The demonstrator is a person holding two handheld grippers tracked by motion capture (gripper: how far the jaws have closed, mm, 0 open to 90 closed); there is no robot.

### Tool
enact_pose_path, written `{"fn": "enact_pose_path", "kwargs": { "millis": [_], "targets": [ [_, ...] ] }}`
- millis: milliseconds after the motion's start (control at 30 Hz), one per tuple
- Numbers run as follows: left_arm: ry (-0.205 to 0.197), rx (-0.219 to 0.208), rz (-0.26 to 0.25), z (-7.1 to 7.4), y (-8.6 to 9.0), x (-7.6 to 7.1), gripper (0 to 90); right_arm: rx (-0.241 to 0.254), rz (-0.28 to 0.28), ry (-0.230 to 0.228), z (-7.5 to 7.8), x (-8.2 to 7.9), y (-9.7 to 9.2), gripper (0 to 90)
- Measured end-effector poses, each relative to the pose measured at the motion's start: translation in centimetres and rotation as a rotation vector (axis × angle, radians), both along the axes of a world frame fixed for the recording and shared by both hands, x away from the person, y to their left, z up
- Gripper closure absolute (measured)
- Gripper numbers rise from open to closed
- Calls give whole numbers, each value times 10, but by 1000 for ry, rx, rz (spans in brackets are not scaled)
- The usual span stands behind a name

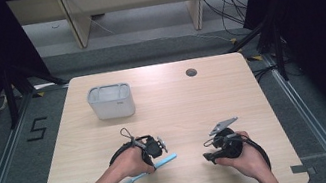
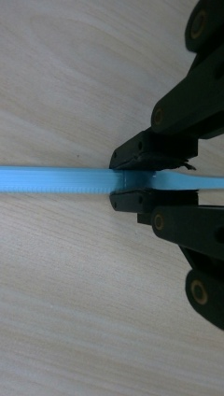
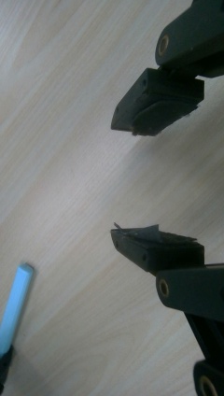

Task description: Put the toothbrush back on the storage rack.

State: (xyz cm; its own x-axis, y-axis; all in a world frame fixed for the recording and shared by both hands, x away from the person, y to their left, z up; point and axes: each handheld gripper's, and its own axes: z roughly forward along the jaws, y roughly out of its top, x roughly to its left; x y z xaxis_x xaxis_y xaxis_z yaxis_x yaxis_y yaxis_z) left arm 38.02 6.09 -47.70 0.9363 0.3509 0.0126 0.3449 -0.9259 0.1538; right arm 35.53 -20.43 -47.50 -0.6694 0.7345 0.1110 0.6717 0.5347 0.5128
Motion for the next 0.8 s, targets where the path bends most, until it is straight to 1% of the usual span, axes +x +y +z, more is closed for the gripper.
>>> {"fn": "enact_pose_path", "kwargs": {
  "millis": [33,67,133,167,200,233,267,300,333,367,400,433,467,500,533,567,600,633,667,700,733,800],
  "targets": [
    [0,0,0,0,0,0,783,0,0,0,0,0,0,434],
    [-2,-6,-26,2,1,-1,783,-11,76,-32,0,1,3,453],
    [-8,-21,-58,6,2,-3,783,-16,151,-48,0,1,7,468],
    [-8,-21,-58,6,2,-3,783,-18,185,-51,0,0,11,470],
    [-17,-27,-95,11,1,-7,783,-36,227,-49,2,0,14,472],
    [-17,-27,-95,11,1,-7,783,-36,227,-49,2,0,14,472],
    [-17,-32,-108,12,1,-9,783,-49,297,-32,3,-1,20,474],
    [-16,-32,-129,14,0,-12,783,-49,297,-32,3,-1,20,474],
    [-15,-34,-147,15,-1,-14,783,-63,384,-21,3,-2,27,474],
    [-18,-37,-180,18,-3,-20,783,-65,441,-38,4,-1,30,476],
    [-27,-41,-201,19,-5,-22,783,-63,475,-58,4,0,33,481],
    [-34,-41,-223,21,-6,-24,783,-51,497,-48,5,0,35,488],
    [-38,-45,-232,22,-8,-27,783,-39,533,-58,5,1,38,492],
    [-42,-43,-249,23,-9,-29,783,-30,551,-48,6,1,40,494],
    [-54,-50,-263,25,-10,-31,783,-20,548,-26,6,-1,42,497],
    [-57,-48,-276,26,-11,-32,783,1,591,-29,6,1,45,501],
    [-67,-49,-286,28,-12,-33,783,14,604,-23,6,1,47,508],
    [-68,-51,-287,28,-13,-35,783,23,601,-14,7,0,48,515],
    [-68,-51,-287,28,-13,-35,782,35,606,4,7,0,49,520],
    [-76,-50,-298,29,-14,-35,782,35,606,4,7,0,49,520],
    [-81,-62,-298,30,-15,-37,782,57,617,25,7,2,51,534],
    [-80,-56,-307,31,-16,-38,782,47,606,23,7,2,51,540]
  ]
}}
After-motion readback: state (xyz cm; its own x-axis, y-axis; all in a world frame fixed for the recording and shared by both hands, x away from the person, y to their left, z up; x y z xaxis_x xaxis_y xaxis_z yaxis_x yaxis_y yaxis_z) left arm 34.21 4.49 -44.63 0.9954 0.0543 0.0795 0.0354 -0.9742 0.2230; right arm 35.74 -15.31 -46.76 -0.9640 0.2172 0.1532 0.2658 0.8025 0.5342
